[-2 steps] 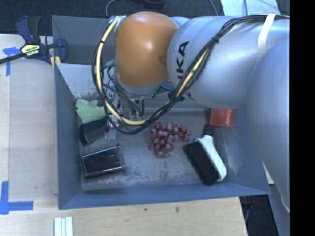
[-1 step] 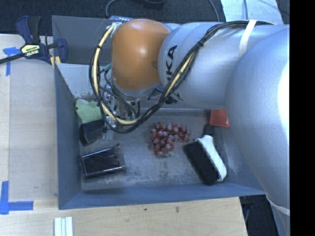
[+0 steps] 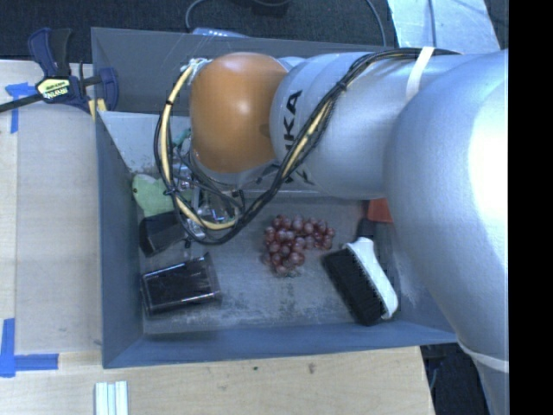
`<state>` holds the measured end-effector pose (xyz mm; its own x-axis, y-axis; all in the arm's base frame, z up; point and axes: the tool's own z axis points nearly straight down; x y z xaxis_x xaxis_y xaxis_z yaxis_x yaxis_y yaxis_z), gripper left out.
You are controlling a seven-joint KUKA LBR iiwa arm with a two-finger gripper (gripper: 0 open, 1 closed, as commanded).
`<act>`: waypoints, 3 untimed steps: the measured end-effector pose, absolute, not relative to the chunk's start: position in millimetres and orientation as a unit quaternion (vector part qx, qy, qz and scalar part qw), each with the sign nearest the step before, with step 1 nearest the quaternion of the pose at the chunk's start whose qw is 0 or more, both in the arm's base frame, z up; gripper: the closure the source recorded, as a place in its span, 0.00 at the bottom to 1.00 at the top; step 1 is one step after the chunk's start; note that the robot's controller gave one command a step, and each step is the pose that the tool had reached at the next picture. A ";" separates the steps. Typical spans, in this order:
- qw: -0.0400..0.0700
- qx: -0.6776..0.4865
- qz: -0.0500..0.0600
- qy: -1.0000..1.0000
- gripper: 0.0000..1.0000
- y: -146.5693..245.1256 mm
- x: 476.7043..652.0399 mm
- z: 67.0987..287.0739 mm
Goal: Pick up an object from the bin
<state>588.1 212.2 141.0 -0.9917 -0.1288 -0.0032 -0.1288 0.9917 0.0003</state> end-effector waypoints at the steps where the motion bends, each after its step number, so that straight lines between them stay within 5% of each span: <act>1: 0.003 -0.130 0.001 0.992 0.00 217.5 588.5 118.4; 2: 0.004 -0.020 0.001 1.000 0.00 223.3 595.6 100.9; 3: 0.003 -0.123 0.000 0.992 0.00 228.3 591.9 90.3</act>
Offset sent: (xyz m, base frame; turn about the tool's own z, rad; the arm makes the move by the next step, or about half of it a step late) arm 0.0217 0.0221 -0.0710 -0.2961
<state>591.9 228.3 90.3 -0.9695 -0.2451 -0.0058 -0.2451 0.9695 -0.0006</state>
